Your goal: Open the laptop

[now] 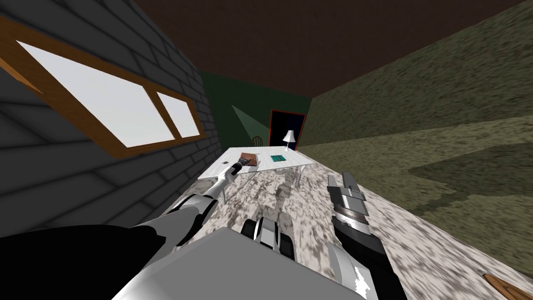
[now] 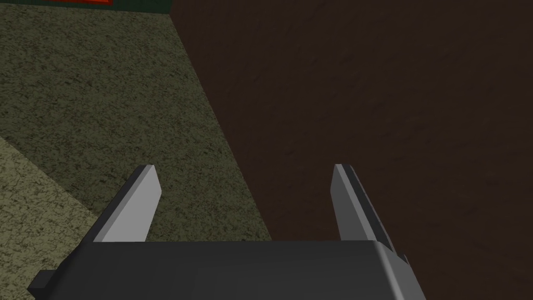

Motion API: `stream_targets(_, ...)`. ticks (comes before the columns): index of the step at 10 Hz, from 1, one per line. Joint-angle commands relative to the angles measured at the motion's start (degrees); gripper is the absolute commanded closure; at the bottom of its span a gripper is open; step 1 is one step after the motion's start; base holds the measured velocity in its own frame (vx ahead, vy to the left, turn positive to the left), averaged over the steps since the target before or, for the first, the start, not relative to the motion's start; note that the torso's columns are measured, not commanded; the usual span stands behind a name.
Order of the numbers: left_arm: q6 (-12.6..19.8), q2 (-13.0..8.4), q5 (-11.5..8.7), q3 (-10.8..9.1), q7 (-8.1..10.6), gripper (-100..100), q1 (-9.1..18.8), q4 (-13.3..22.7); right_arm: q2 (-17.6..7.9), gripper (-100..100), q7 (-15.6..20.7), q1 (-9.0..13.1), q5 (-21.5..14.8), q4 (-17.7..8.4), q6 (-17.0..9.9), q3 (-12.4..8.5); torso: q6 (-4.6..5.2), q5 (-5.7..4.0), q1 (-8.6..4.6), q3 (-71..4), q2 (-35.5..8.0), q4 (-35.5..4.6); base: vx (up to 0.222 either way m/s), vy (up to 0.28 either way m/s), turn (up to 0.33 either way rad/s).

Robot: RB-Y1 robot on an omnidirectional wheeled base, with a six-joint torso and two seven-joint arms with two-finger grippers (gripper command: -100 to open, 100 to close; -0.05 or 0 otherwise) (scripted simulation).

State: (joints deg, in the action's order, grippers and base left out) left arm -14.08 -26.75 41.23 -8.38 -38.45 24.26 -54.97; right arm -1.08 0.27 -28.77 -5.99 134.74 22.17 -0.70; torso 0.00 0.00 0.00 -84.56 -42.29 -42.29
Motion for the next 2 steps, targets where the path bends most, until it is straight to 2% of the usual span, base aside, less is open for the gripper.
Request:
stream_targets(1,0.00,0.00,0.00,0.00,0.00,0,0.00,0.00,0.00,0,0.00,0.00,0.00,0.00,0.00,0.00,0.00,0.00,0.00,0.01,-0.01,0.00,0.000,0.000,0.000)
stream_targets(2,0.00,0.00,0.00,0.00,0.00,0,0.00,0.00,0.00,0,0.00,0.00,0.00,0.00,0.00,0.00,0.00,0.00,0.00,0.00,-0.01,0.00,0.000,0.000,0.000)
